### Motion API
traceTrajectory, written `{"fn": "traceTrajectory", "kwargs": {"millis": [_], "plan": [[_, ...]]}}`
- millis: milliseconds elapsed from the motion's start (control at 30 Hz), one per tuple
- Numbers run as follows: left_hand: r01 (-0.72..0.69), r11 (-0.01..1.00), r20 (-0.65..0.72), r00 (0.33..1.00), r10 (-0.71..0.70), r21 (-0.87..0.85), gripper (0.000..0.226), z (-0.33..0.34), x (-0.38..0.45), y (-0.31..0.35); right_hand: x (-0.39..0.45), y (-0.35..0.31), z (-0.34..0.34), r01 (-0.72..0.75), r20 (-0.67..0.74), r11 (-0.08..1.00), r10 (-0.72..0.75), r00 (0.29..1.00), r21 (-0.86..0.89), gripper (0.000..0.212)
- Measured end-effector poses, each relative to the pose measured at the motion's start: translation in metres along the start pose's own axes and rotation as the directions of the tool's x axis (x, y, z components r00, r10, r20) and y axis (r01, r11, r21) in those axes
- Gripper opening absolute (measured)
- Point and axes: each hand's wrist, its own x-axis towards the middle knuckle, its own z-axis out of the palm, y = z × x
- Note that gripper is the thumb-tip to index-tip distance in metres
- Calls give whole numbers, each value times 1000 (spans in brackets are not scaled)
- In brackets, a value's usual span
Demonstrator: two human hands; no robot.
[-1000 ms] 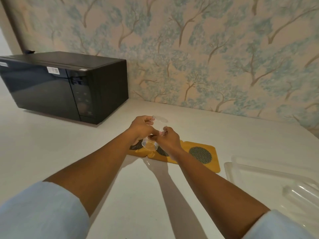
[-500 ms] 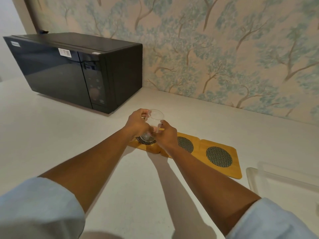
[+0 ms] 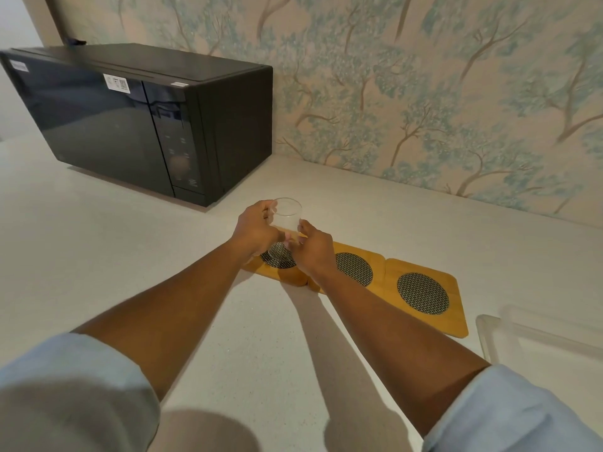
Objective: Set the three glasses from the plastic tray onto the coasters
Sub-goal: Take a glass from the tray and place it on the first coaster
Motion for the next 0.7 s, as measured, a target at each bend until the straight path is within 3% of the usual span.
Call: {"fn": "traceTrajectory", "kwargs": {"millis": [167,333,500,700], "plan": [[0,998,-18,1000,1,59,91,1,-4,3,0,1,-1,-26,34,999,27,999,-34,43],[-50,992,-152,986,67,112,100,1,-12,16,-1,2,-14,-100,35,993,102,994,-61,71],[-230,972,-338,912,233,48,82,11,-29,42,-8,5,-43,-128,-83,991,124,989,-46,57],[-366,929,-284,887,364,50,68,44,-54,73,-32,5,-93,-123,-189,992,118,975,-14,57]]}}
